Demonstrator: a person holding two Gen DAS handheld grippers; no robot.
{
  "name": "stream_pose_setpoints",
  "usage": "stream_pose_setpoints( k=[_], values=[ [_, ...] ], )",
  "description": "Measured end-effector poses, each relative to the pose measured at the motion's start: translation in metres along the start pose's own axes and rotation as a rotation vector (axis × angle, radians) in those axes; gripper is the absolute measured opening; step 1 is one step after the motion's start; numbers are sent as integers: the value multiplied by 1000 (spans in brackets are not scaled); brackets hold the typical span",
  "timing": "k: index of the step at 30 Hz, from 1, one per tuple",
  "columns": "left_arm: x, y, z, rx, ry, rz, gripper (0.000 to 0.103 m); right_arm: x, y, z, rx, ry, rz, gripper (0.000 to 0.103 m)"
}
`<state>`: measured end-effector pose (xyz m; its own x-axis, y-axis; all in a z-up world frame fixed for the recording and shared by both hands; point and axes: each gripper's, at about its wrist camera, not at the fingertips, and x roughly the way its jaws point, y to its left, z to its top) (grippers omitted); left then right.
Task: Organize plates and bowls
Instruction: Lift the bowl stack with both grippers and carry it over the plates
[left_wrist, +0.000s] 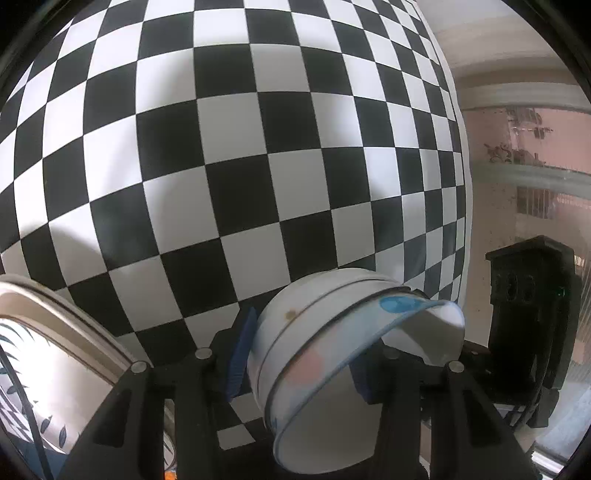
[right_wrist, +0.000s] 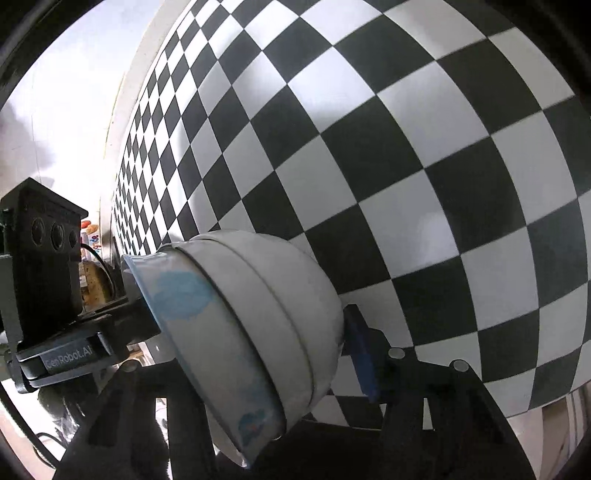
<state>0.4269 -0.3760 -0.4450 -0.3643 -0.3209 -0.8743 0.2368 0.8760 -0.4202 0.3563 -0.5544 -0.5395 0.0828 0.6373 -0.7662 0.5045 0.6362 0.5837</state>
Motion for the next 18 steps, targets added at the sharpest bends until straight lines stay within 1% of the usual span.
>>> stream_pose_setpoints(
  k=[5,11,18],
  values=[
    [-5,1,-4,-12,1,1,42,-9,-6,-3,12,1,25,52],
    [-13,0,-7,-17,-22,4,42,-23,5,1,-28,-22,8,50],
    [-22,2,-7,-30,-51,-5,42,-30,17,3,-71,-34,-8,50]
  ],
)
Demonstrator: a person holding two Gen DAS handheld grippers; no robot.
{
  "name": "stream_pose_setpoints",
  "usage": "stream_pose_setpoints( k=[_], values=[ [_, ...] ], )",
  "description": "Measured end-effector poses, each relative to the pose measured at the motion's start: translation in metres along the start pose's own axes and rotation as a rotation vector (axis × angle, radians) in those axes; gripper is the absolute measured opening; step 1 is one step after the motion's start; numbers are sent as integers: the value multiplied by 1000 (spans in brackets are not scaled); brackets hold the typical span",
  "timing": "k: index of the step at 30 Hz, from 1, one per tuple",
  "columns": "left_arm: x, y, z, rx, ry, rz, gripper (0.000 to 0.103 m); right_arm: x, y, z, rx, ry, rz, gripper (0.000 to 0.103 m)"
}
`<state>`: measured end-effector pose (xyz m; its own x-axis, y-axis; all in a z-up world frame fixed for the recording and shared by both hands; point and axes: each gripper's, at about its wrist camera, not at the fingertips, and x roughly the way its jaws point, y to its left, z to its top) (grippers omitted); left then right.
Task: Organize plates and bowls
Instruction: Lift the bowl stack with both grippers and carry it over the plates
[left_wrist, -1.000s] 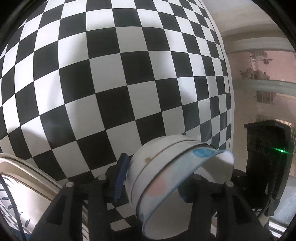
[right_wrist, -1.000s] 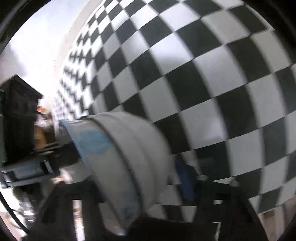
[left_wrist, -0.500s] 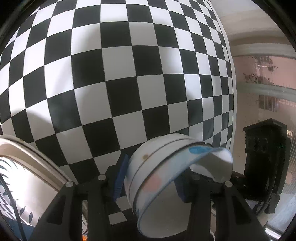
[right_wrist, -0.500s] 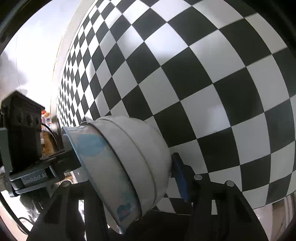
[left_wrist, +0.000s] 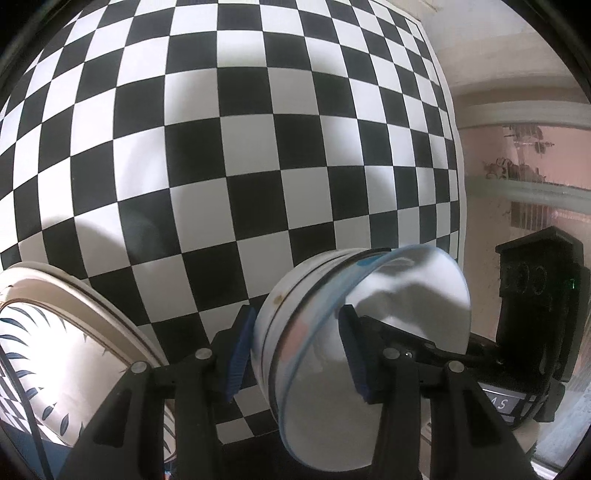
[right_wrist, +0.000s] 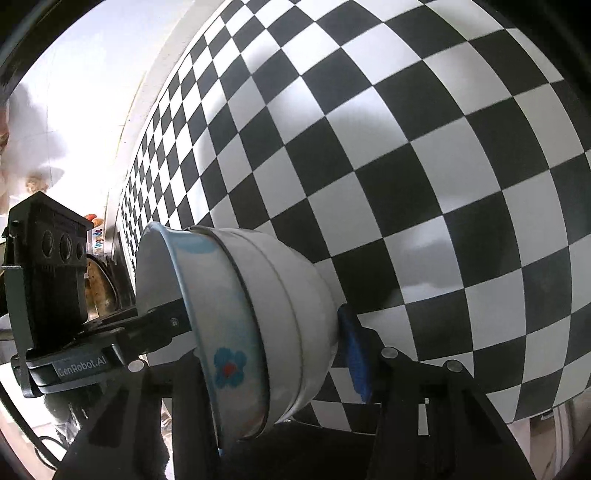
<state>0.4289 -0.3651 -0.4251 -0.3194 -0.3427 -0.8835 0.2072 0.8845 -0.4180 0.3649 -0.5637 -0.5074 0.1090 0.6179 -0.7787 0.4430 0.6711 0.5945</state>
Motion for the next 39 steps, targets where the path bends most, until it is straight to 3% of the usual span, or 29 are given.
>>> stream_pose_setpoints(
  k=[8,19,28,39],
  values=[
    [-24,9,-6,-2,-26,-3,42,-8,21,-3,-32,0,2,50],
    [-76,51,-27,-54,-103,-8,42,1,87,-14,-122,24,13,50],
    [-103,113,-57,-147,-148,-4,42,44,145,-37,-192,79,21,49],
    [-94,174,-73,-261,-155,1,42,113,180,-55,-243,160,-5,49]
  ],
)
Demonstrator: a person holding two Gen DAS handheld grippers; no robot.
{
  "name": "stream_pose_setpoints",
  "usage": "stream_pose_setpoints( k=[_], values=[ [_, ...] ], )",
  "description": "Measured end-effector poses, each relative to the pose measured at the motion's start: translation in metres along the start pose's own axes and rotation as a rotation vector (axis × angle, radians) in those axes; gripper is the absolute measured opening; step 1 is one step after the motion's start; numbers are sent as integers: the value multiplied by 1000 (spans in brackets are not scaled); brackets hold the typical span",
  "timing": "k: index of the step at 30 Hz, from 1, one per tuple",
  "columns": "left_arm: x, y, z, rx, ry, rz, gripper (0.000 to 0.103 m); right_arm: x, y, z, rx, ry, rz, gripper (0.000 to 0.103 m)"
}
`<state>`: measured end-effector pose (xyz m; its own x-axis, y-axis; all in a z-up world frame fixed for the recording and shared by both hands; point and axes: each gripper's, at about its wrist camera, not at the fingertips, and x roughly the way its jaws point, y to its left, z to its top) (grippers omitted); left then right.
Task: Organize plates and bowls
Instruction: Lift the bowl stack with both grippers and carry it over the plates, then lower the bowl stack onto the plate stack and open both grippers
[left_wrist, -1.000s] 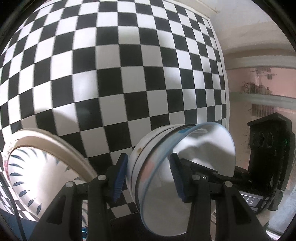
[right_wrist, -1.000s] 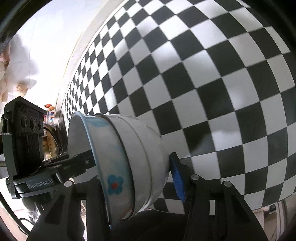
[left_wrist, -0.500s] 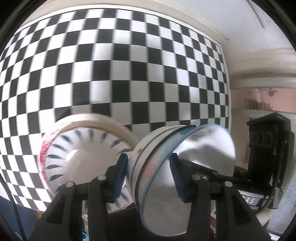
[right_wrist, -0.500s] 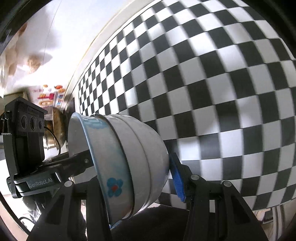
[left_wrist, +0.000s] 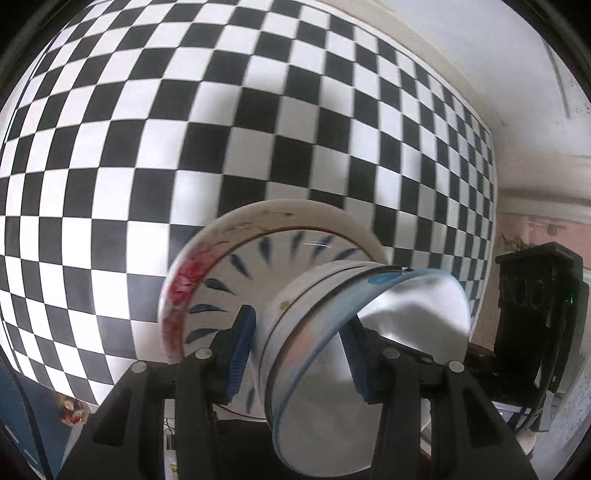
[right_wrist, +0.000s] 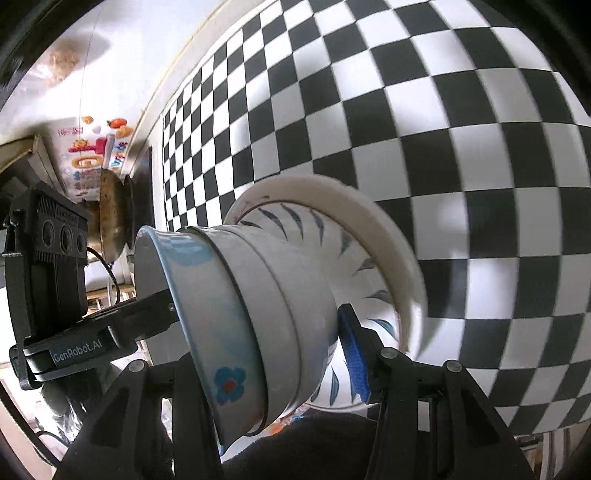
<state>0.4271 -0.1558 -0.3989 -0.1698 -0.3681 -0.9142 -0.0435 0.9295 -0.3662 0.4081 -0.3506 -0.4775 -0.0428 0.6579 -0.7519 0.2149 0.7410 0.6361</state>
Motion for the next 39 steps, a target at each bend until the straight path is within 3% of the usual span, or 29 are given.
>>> stream_pose_setpoints(
  k=[14,39],
  values=[
    [8,17,4,-12,-2,-2,42,19,10,18,-34,8,-43,49],
    [7,22,-4,-40,-42,23,43,22,13,11,-80,-7,-84,49]
  ],
)
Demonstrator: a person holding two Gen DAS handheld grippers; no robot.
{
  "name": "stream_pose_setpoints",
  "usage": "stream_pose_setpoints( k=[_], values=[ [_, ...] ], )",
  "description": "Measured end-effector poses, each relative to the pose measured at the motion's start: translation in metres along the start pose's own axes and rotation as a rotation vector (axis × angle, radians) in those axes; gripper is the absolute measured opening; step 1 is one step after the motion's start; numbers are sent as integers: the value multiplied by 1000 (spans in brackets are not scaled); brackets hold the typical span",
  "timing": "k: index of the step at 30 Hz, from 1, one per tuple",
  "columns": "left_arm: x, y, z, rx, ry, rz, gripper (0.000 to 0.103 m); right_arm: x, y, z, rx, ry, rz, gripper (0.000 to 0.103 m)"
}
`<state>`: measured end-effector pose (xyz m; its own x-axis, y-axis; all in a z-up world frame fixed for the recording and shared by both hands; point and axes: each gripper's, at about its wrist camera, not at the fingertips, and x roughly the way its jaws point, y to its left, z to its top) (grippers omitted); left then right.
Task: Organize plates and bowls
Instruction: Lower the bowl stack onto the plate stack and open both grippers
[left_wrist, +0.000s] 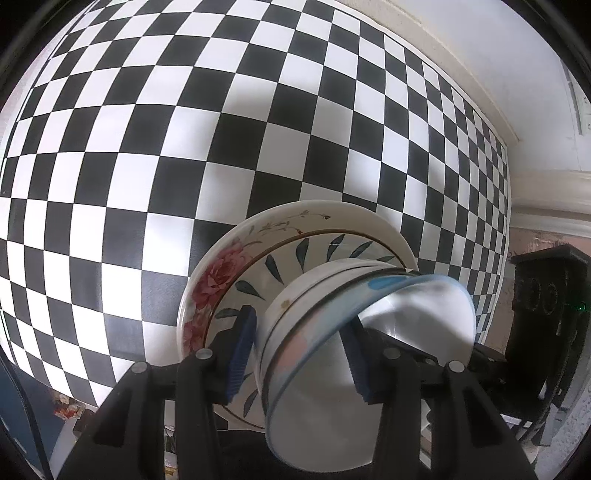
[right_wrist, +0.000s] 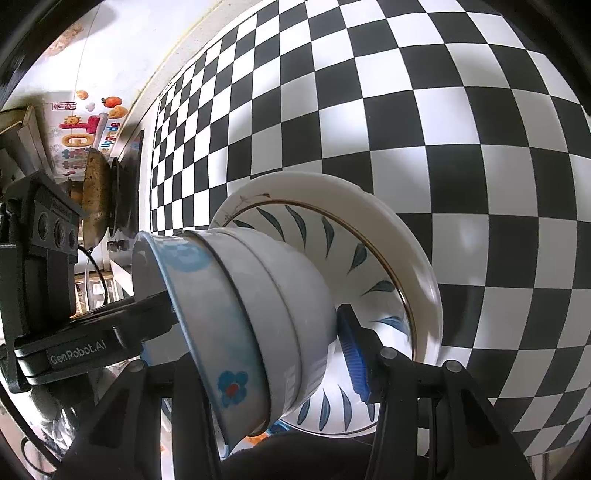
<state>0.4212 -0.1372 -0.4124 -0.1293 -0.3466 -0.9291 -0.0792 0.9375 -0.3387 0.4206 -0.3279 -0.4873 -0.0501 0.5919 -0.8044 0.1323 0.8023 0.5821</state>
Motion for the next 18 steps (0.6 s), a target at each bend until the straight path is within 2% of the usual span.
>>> stream_pose_setpoints(
  k=[8,14,16,18],
  values=[
    [-8,-6,-5,14,-46,59,43,-13,10,-5,-48,-36,-64,49],
    [-20,-12,-17,18,-106,177,45,-34,27,-12,-120,-106,-186,49],
    [-26,-13,-21,23,-128,199,45,-41,33,-16,-143,-129,-227,55],
    [-32,-13,-25,34,-155,209,46,-47,37,-20,-153,-147,-259,74]
  ],
)
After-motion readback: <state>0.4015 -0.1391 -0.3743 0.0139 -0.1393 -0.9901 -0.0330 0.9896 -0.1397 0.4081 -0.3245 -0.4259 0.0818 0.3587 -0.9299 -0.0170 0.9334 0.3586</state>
